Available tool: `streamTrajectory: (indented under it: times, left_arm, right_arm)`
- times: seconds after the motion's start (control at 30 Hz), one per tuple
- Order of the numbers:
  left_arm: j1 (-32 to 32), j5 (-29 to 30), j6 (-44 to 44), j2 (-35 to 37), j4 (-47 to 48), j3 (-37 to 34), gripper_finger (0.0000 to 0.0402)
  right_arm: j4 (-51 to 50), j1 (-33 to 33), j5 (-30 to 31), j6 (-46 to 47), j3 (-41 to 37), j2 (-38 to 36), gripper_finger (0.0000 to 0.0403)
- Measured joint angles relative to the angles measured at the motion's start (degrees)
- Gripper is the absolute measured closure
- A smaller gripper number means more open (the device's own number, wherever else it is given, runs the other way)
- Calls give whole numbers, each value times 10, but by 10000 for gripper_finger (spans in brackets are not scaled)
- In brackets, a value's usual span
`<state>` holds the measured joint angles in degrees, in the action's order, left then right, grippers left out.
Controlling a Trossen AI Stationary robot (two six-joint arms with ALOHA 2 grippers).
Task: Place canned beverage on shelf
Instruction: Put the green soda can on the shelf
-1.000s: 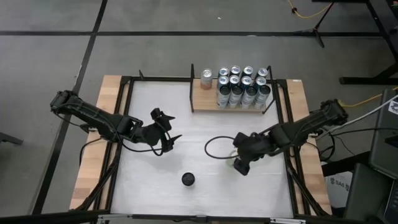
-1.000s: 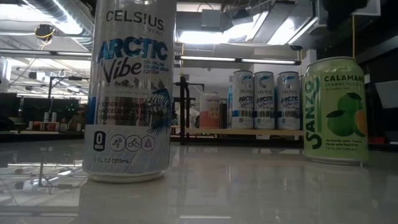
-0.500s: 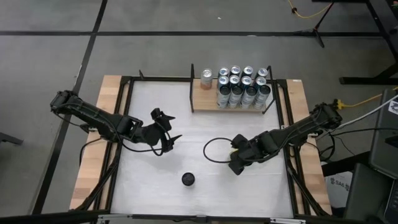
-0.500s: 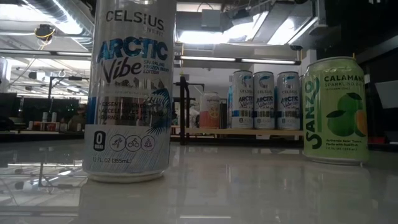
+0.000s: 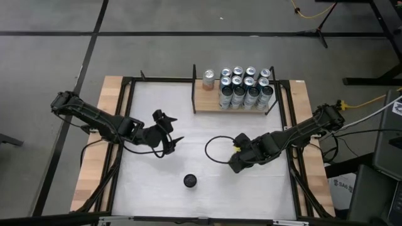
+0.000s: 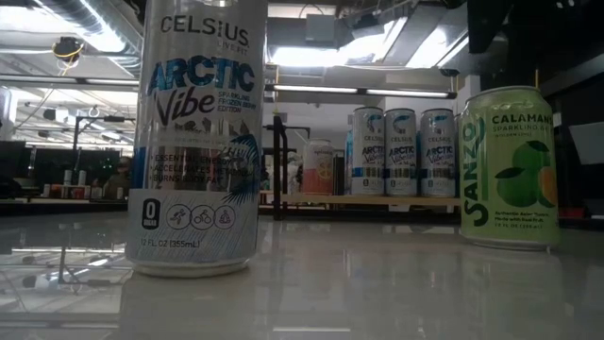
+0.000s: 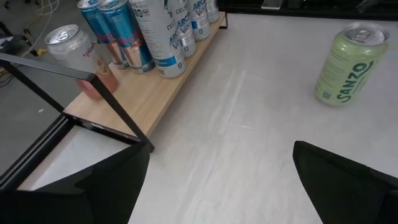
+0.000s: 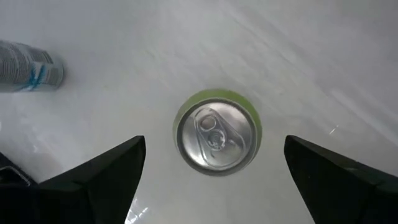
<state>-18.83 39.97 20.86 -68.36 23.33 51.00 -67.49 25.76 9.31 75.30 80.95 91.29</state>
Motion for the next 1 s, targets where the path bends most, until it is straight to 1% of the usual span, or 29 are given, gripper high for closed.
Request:
streamTrajectory:
  times: [0.3,0.63,1.0]
  left_arm:
    - [-12,0,0,0,0,0,14]
    - [-15,0,0,0,-3,0,14]
    - [-15,0,0,0,-3,0,14]
  right_arm:
    - [-1,0,8,16,0,5,31]
    - [-3,0,2,10,0,57,31]
    - [-2,0,1,1,0,81,31]
